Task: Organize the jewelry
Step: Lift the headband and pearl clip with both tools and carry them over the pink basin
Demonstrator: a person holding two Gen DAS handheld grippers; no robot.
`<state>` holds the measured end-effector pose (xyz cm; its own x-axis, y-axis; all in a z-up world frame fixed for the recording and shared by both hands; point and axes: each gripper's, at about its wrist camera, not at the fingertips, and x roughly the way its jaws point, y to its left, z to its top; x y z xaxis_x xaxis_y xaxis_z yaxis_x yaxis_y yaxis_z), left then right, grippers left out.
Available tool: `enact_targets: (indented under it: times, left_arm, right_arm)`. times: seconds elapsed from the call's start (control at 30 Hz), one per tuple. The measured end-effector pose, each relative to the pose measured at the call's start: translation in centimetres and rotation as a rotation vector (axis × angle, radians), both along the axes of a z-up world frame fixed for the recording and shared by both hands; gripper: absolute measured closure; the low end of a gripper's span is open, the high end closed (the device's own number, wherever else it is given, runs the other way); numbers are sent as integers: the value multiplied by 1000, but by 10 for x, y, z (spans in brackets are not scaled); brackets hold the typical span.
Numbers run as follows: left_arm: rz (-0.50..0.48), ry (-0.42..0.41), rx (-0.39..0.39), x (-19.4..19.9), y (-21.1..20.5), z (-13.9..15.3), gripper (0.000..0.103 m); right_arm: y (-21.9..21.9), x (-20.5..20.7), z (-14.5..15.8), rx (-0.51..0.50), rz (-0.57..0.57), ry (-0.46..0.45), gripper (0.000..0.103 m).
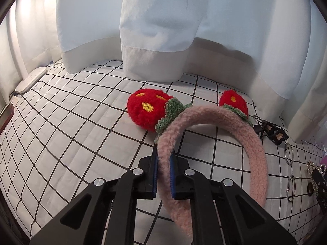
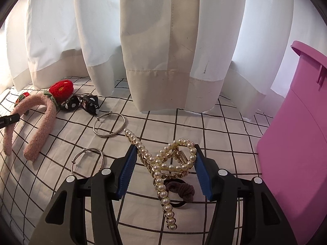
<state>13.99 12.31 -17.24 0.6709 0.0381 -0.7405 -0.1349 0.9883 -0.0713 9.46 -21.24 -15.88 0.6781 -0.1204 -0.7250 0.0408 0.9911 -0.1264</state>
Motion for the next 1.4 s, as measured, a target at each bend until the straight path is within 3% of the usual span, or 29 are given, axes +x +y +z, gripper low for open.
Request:
enact_targets:
  times: [0.43,0.7,1.0,1.23,1.4]
  left_arm:
    - [2,-55,-47,-13,9,45,93]
    - [-42,-62,-12,-27,5,78,93]
    - [-130,-91,-1,-45,-12,131,93]
    - [-237,-159,-2,-59,-35,179,93]
    - [-359,-187,-31,-74,-74,208,93]
  right_arm:
    - [6,-10,26,68,16,-23,49]
    - [18,-16,58,104,35,-35,49]
    - [26,-32,113,187,31,-63,49]
    - [20,-59,170,175,-3,-146,49]
    - [-8,-82,209,153,-69,-211,49]
